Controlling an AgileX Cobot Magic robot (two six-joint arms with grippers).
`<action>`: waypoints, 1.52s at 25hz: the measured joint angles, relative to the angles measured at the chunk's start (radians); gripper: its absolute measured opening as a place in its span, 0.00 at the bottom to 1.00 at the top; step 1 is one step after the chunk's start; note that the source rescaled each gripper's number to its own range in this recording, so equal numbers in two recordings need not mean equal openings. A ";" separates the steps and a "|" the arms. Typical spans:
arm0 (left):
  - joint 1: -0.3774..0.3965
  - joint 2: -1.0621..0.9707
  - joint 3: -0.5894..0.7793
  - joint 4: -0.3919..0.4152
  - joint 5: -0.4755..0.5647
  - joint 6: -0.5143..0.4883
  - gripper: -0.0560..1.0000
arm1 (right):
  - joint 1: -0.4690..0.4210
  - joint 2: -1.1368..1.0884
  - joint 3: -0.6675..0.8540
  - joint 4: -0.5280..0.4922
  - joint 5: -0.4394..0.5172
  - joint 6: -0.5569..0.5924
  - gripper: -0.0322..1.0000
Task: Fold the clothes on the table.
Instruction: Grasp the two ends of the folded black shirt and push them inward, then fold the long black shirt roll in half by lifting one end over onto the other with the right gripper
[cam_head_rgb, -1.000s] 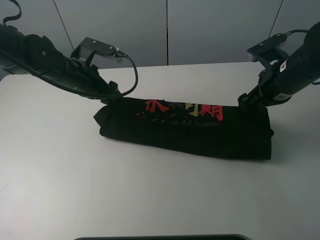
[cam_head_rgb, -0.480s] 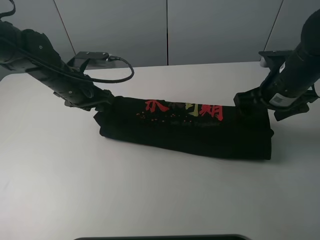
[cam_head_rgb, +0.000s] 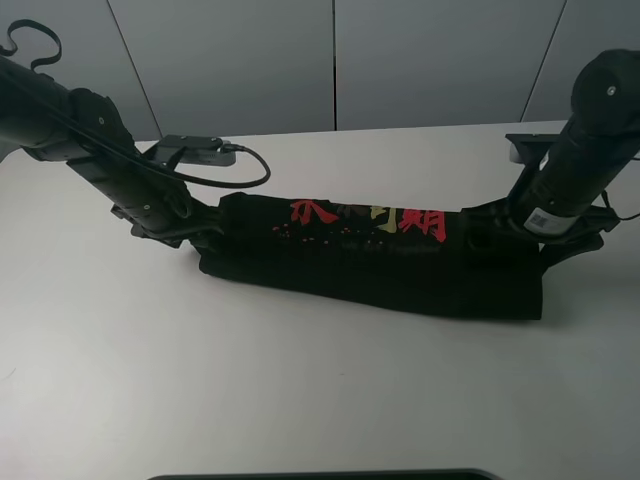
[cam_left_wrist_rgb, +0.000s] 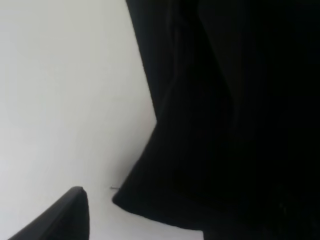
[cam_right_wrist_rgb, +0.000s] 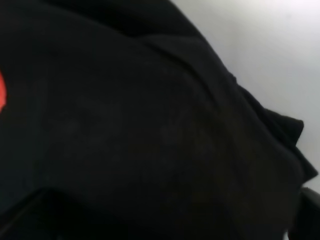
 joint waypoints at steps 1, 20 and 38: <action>0.003 0.000 0.000 0.000 0.000 -0.001 0.94 | 0.000 0.005 0.000 0.000 -0.011 0.005 1.00; 0.012 0.000 0.000 0.000 0.012 -0.001 0.94 | 0.000 0.085 -0.001 -0.028 -0.083 0.035 0.82; 0.012 0.000 -0.057 0.002 0.054 0.009 0.94 | 0.000 0.098 -0.001 -0.062 -0.113 0.024 0.98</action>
